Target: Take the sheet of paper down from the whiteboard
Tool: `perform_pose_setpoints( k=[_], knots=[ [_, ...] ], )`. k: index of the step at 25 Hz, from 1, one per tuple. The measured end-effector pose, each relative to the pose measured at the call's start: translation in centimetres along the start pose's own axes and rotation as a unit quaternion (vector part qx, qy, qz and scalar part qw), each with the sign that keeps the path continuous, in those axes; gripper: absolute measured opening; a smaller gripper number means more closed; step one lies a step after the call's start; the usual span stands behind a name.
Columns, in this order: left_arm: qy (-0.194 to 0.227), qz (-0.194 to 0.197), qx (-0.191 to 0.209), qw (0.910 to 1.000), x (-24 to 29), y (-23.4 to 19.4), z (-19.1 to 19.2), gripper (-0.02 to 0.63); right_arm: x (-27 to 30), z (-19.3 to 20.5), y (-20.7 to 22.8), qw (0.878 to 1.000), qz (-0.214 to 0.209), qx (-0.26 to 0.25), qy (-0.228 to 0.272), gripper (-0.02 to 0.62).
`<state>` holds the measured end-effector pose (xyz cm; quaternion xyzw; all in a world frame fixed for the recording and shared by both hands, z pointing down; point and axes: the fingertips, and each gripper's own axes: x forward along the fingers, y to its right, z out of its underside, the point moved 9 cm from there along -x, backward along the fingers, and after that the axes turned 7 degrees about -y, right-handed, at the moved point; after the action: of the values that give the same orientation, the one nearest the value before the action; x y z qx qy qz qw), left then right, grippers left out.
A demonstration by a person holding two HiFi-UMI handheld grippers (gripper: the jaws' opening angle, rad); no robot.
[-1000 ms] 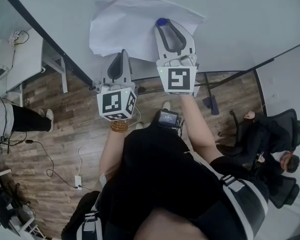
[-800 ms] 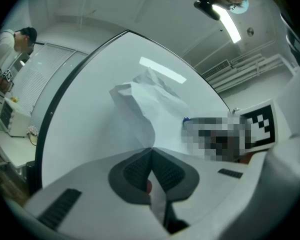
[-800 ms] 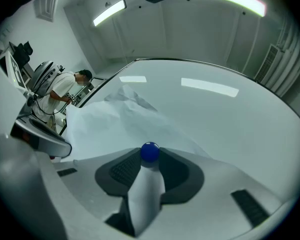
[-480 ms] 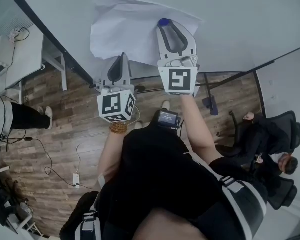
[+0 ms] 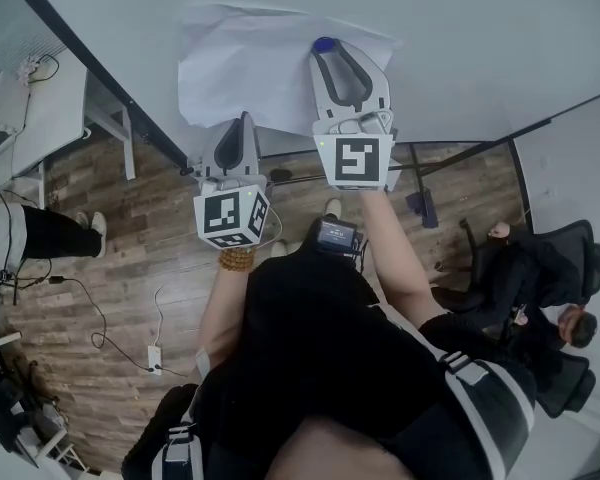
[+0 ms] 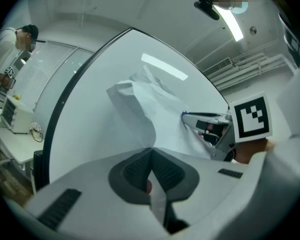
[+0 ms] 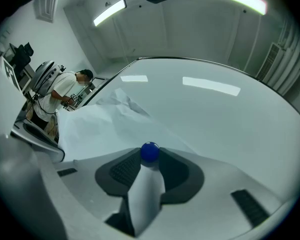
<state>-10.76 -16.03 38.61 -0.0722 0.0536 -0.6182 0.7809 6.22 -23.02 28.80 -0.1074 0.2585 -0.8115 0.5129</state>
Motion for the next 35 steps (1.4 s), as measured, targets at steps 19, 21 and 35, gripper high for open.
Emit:
perform_pose_setpoints(
  k=[19, 21, 35],
  knots=[
    [-0.005, -0.008, 0.005, 0.9999, -0.8, -0.6, 0.5, 0.009, 0.1, -0.1, -0.7, 1.0, 0.003, 0.004, 0.005, 0.114],
    [-0.009, -0.013, 0.003, 0.9999, -1.0, -0.8, 0.8, 0.009, 0.0, 0.0, -0.6, 1.0, 0.005, 0.004, 0.008, 0.114],
    [-0.023, -0.015, 0.007, 0.9996, -1.5, -1.0, 1.6, 0.009, 0.1, -0.1, -1.1, 1.0, 0.005, -0.003, 0.012, 0.114]
  ],
)
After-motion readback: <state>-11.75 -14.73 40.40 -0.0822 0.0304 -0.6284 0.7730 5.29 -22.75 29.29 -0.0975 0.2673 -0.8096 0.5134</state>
